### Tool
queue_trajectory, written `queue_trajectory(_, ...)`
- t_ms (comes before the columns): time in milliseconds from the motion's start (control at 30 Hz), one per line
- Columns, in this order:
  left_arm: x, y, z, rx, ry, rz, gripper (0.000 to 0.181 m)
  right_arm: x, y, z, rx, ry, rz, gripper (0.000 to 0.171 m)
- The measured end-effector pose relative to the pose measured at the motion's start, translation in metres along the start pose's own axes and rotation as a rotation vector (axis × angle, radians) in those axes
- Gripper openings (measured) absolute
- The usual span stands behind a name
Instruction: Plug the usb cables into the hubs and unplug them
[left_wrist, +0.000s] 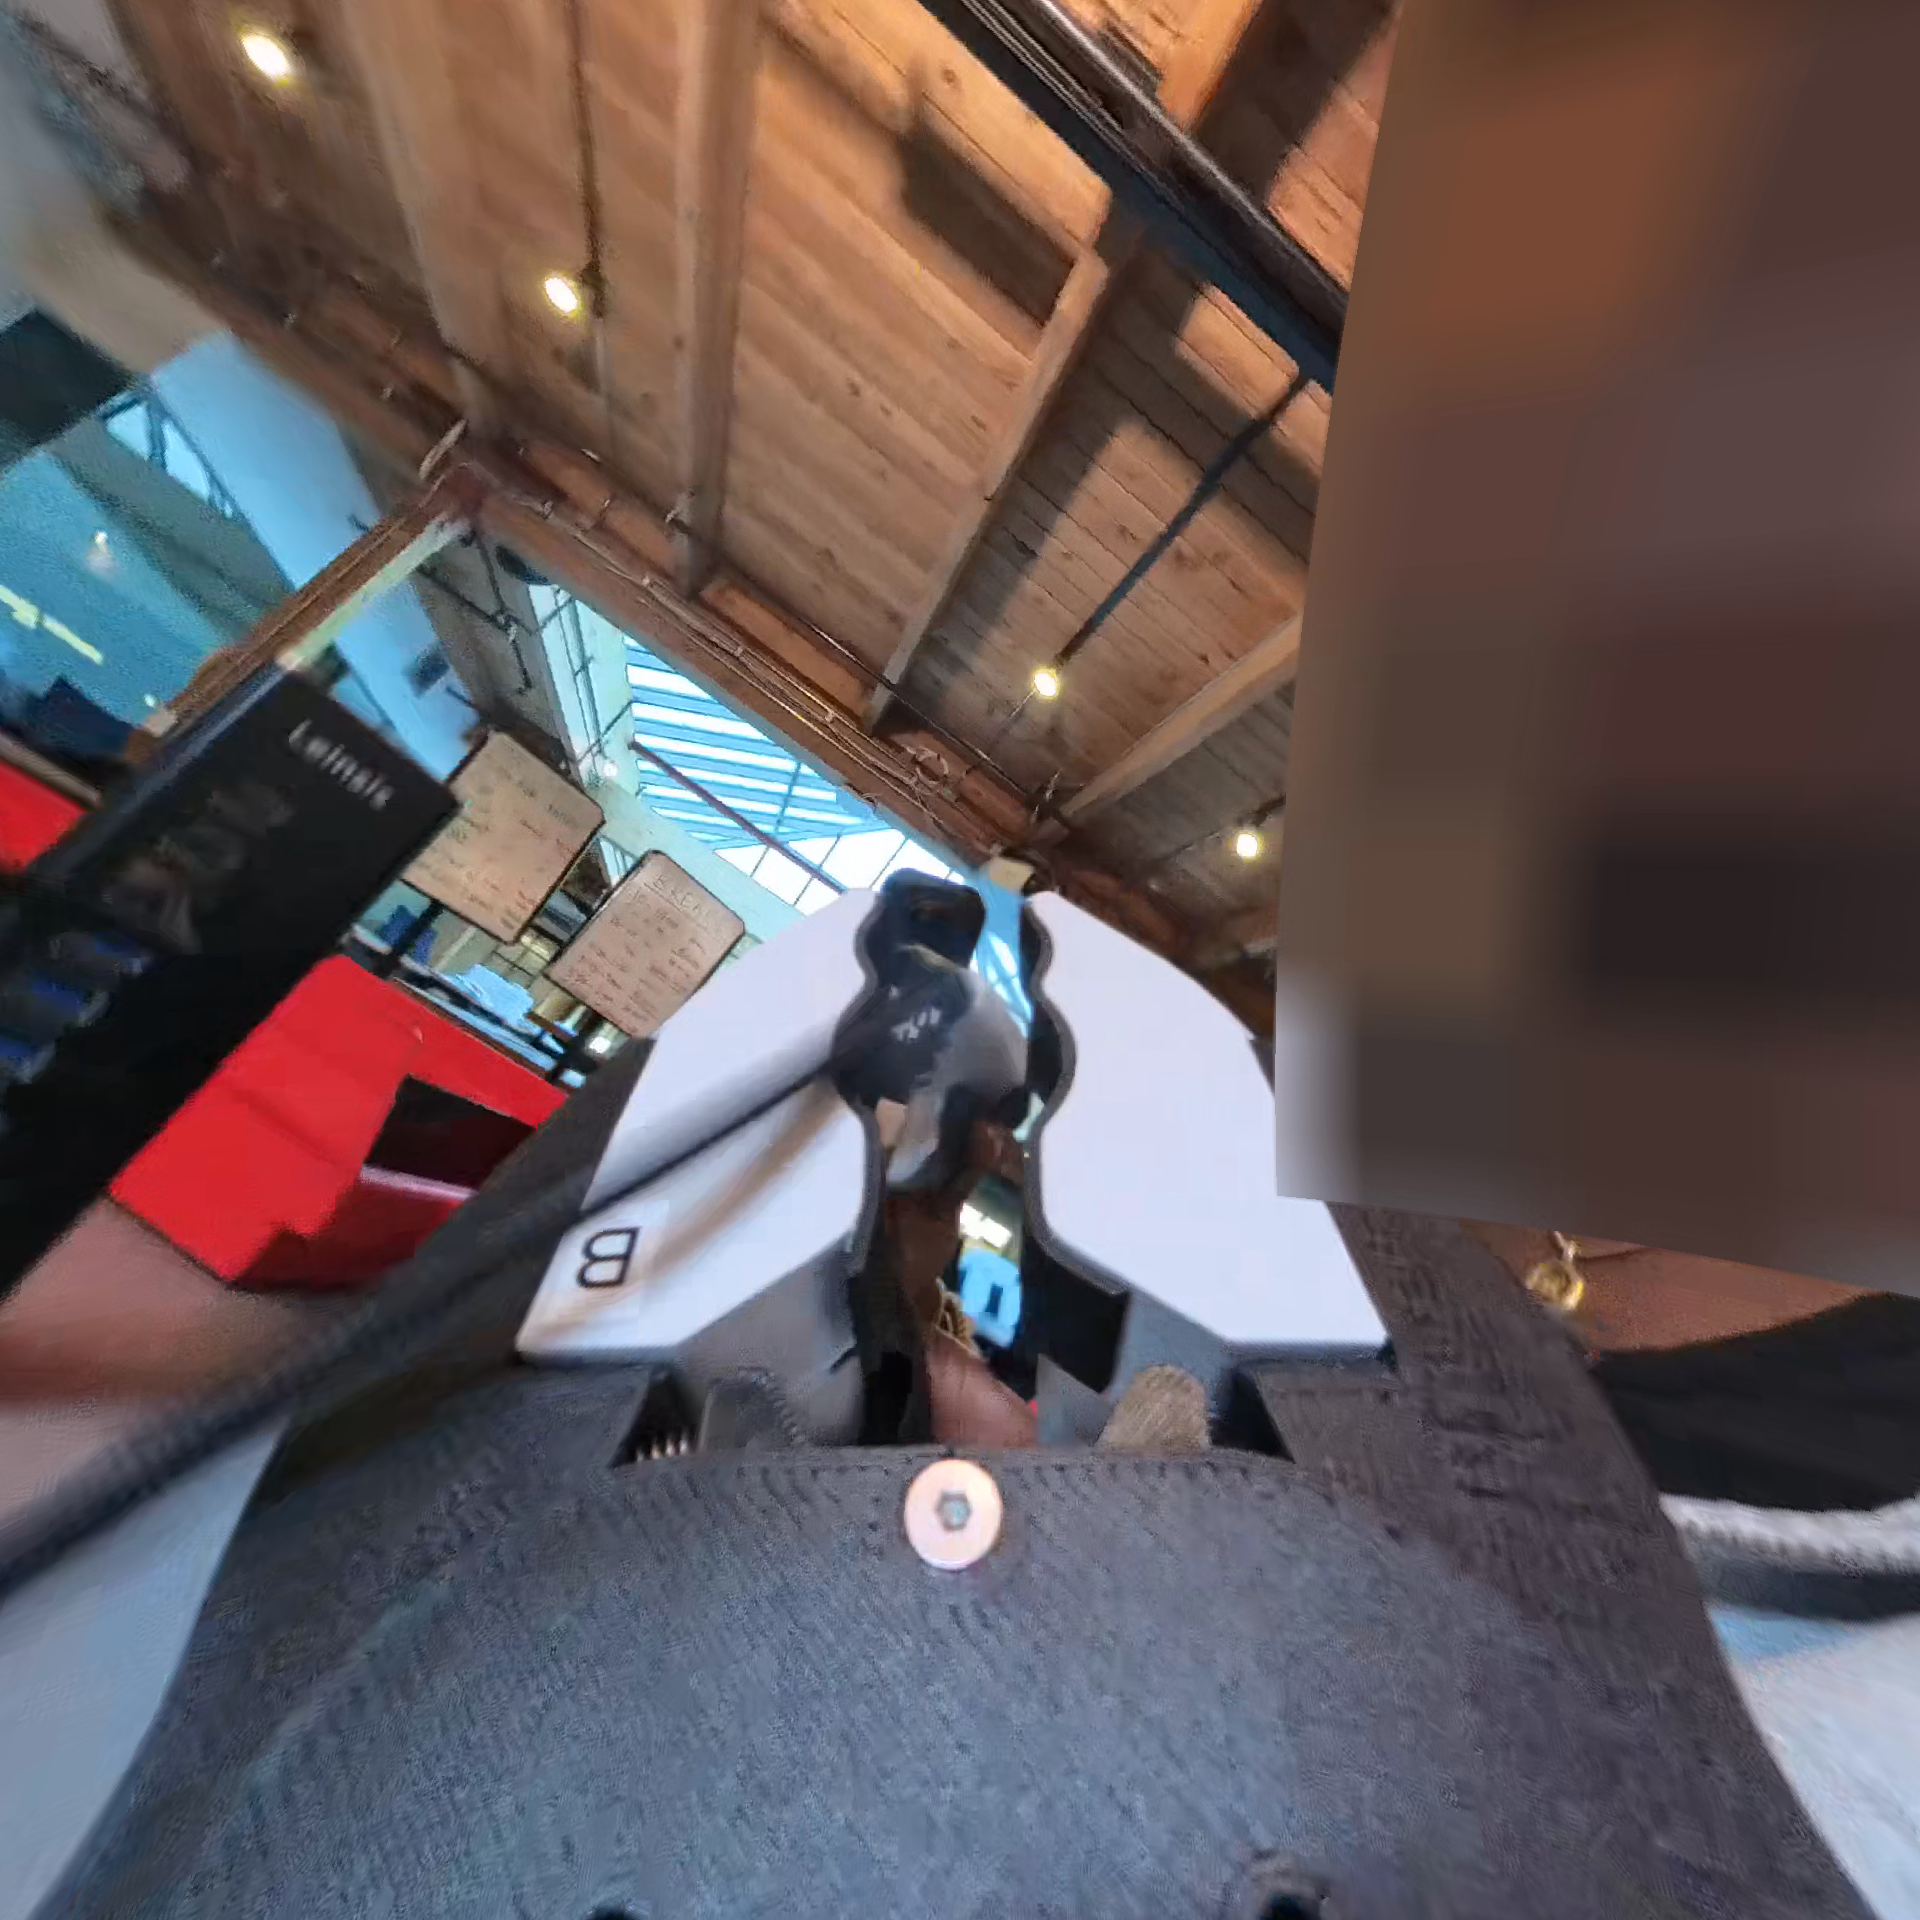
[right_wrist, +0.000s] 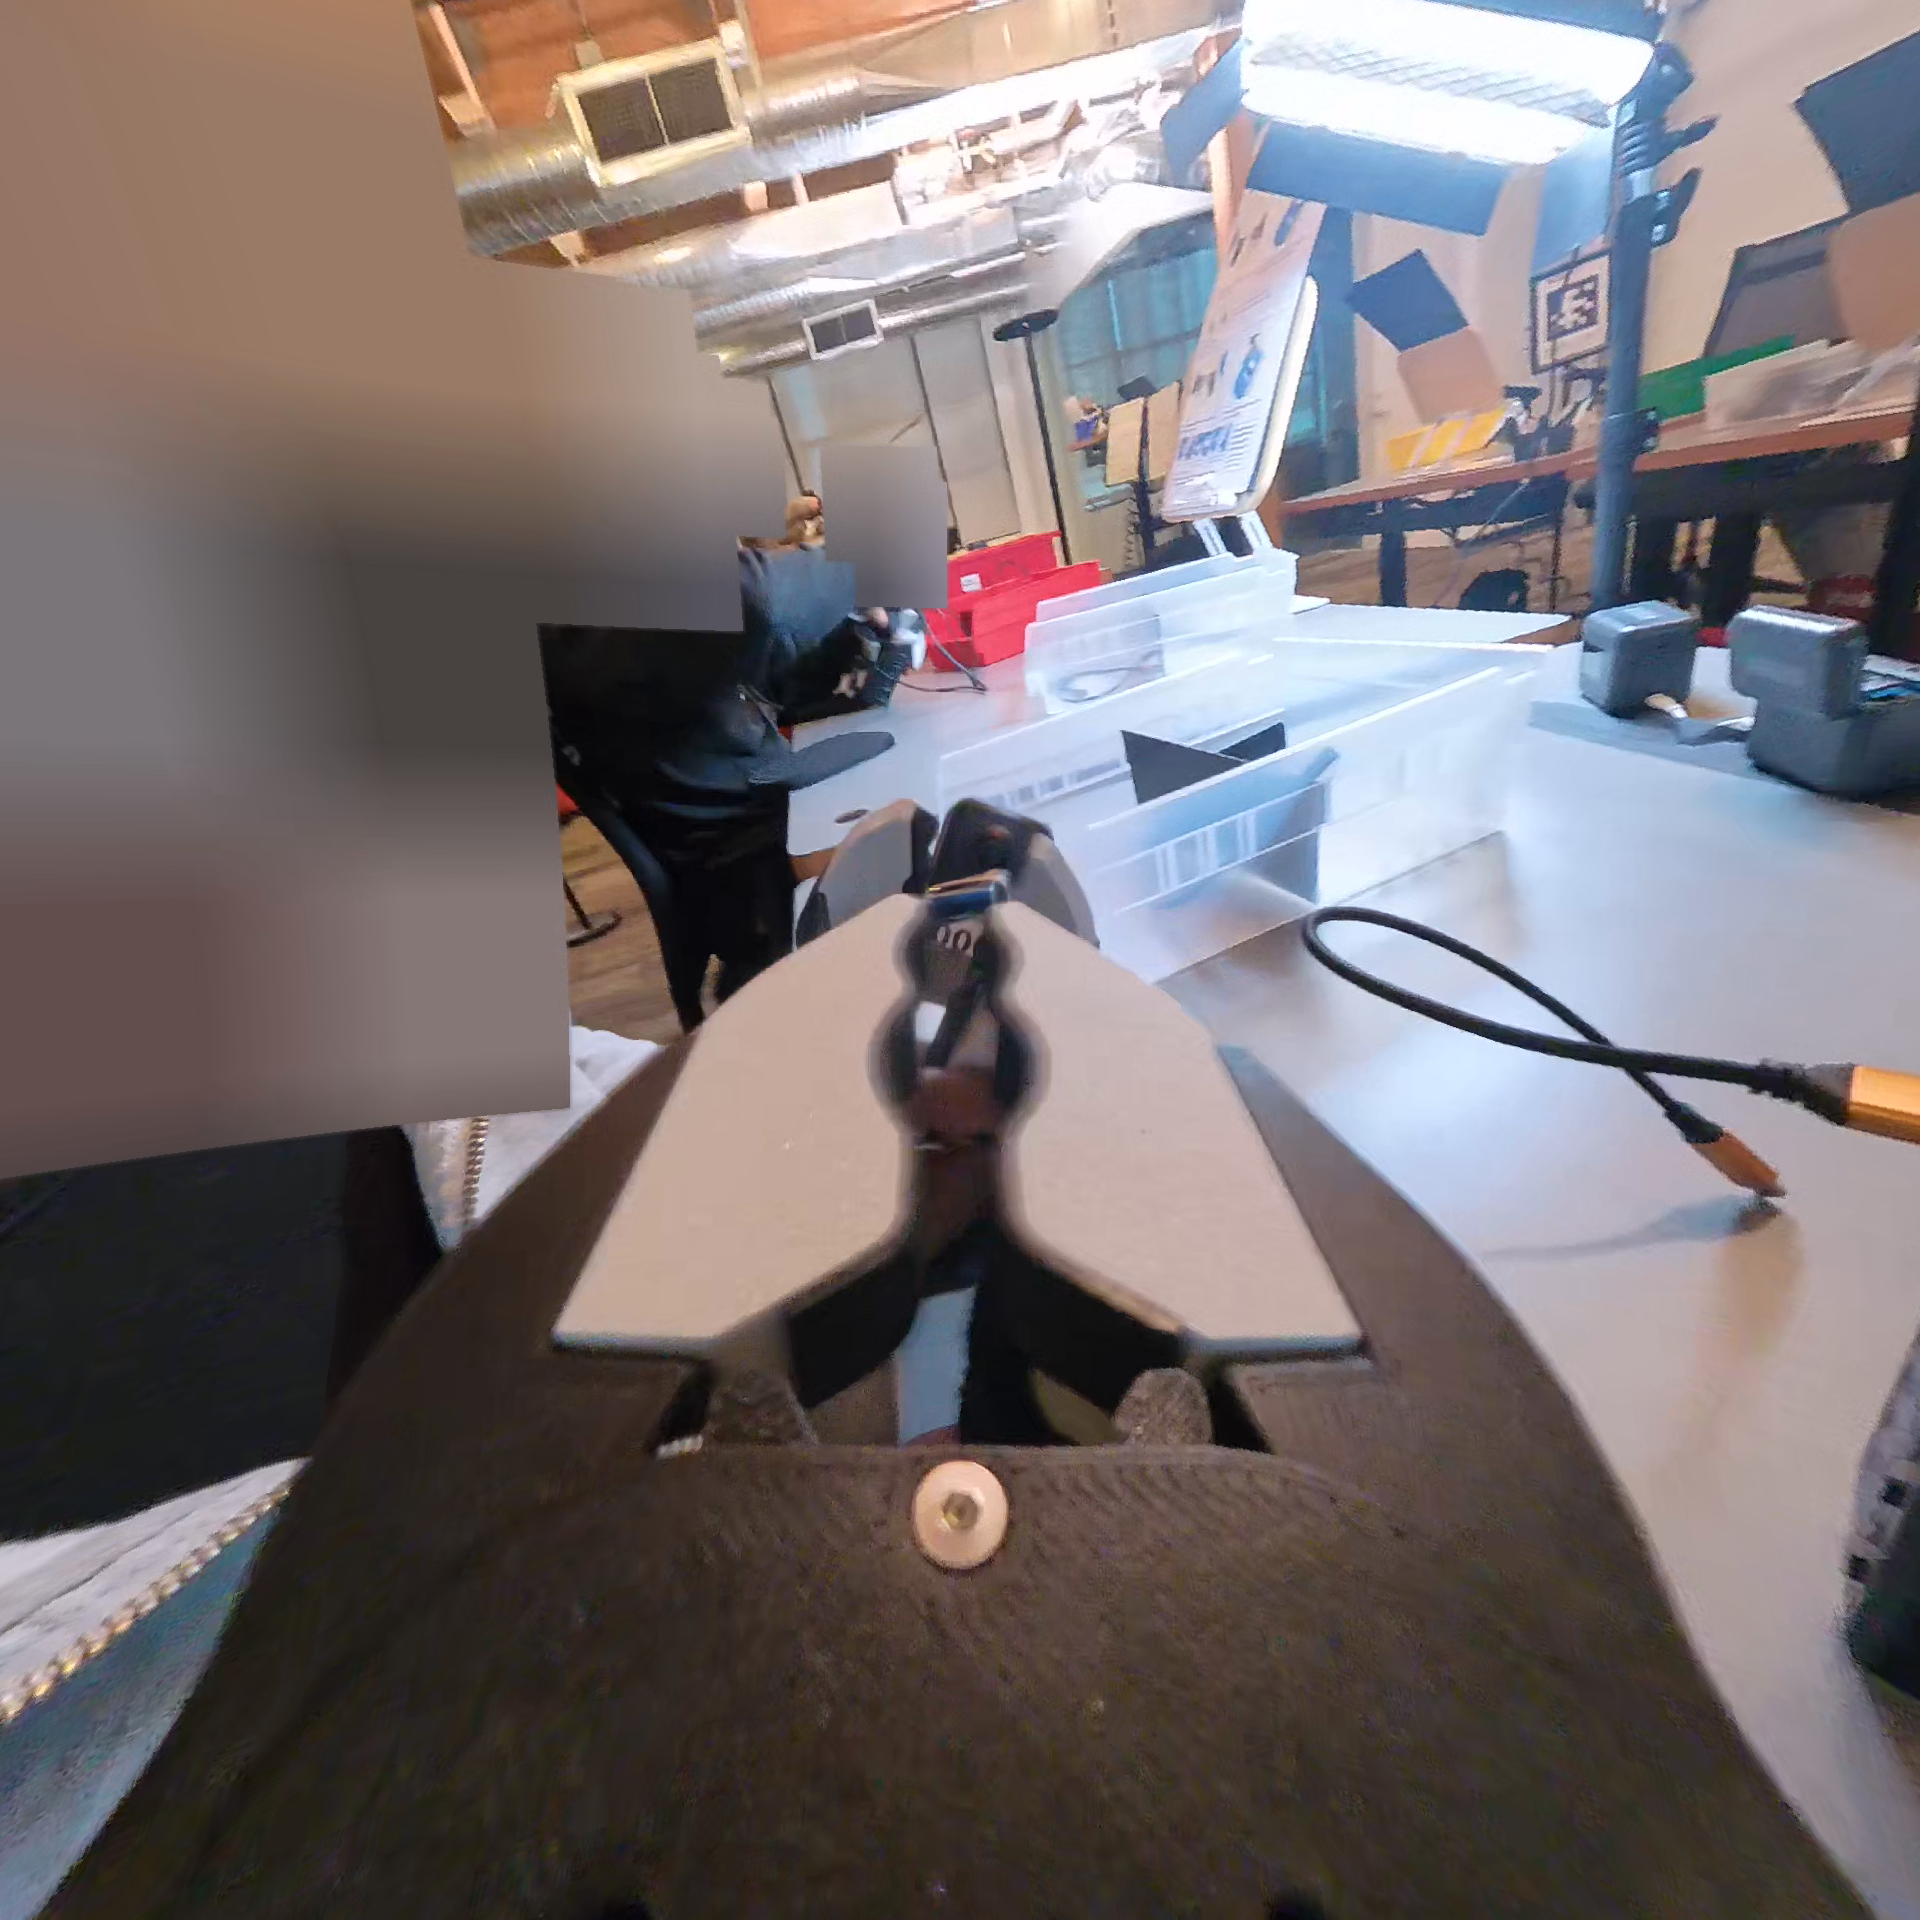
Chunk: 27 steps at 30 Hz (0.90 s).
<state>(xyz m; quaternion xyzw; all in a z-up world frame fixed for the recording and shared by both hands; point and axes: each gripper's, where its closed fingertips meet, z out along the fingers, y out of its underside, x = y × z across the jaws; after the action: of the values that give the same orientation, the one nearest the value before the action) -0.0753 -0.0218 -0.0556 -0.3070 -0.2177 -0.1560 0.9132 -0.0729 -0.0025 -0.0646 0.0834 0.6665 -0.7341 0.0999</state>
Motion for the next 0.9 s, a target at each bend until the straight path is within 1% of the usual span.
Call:
queue_trajectory(33, 0.004, -0.001, 0.0, -0.032, 0.004, 0.056, 0.02, -0.001, -0.002, -0.001, 0.028, -0.012, 0.021, 0.0)
queue_trajectory(100, 0.011, 0.003, 0.0, -0.106, 0.004, 0.154, 0.015, -0.002, -0.006, -0.002, 0.069, -0.046, 0.072, 0.0)
queue_trajectory(133, 0.011, 0.005, 0.0, -0.143, -0.011, 0.201, 0.003, -0.002, -0.007, -0.002, 0.081, -0.058, 0.088, 0.0)
queue_trajectory(167, 0.01, 0.005, 0.0, -0.157, -0.043, 0.244, 0.0, -0.003, -0.007, -0.002, 0.083, -0.066, 0.09, 0.0)
queue_trajectory(233, 0.004, 0.0, -0.001, -0.154, -0.106, 0.242, 0.001, -0.003, -0.001, -0.001, 0.061, -0.057, 0.042, 0.0)
queue_trajectory(267, -0.002, -0.003, -0.001, -0.148, -0.14, 0.216, 0.0, -0.004, 0.002, -0.001, 0.047, -0.047, -0.01, 0.007)
queue_trajectory(333, -0.012, -0.006, -0.003, -0.149, -0.21, 0.199, 0.0, -0.005, 0.009, 0.0, 0.008, -0.006, -0.161, 0.032)
queue_trajectory(367, -0.014, -0.005, -0.003, -0.154, -0.219, 0.203, 0.0, -0.005, 0.012, 0.001, -0.016, 0.033, -0.263, 0.04)
queue_trajectory(400, -0.012, -0.004, -0.002, -0.161, -0.212, 0.206, 0.0, -0.002, 0.014, 0.003, -0.032, 0.091, -0.368, 0.045)
queue_trajectory(433, -0.01, -0.004, -0.001, -0.16, -0.197, 0.201, 0.0, 0.001, 0.015, 0.004, -0.045, 0.15, -0.466, 0.046)
queue_trajectory(500, -0.006, -0.005, 0.001, -0.152, -0.173, 0.186, 0.001, 0.003, 0.016, 0.007, -0.054, 0.192, -0.565, 0.043)
queue_trajectory(600, -0.002, -0.004, 0.003, -0.161, -0.154, 0.195, 0.0, -0.007, 0.014, 0.012, -0.017, 0.14, -0.615, 0.036)
queue_trajectory(800, 0.009, -0.003, 0.008, -0.17, -0.103, 0.187, 0.0, -0.015, 0.013, 0.019, -0.044, 0.13, -0.924, 0.028)
queue_trajectory(867, 0.011, -0.002, 0.01, -0.177, -0.096, 0.184, 0.001, -0.014, 0.01, 0.02, -0.048, 0.144, -1.016, 0.01)
queue_trajectory(900, 0.012, -0.003, 0.011, -0.185, -0.095, 0.19, 0.001, -0.016, 0.008, 0.021, -0.053, 0.138, -1.062, 0.009)
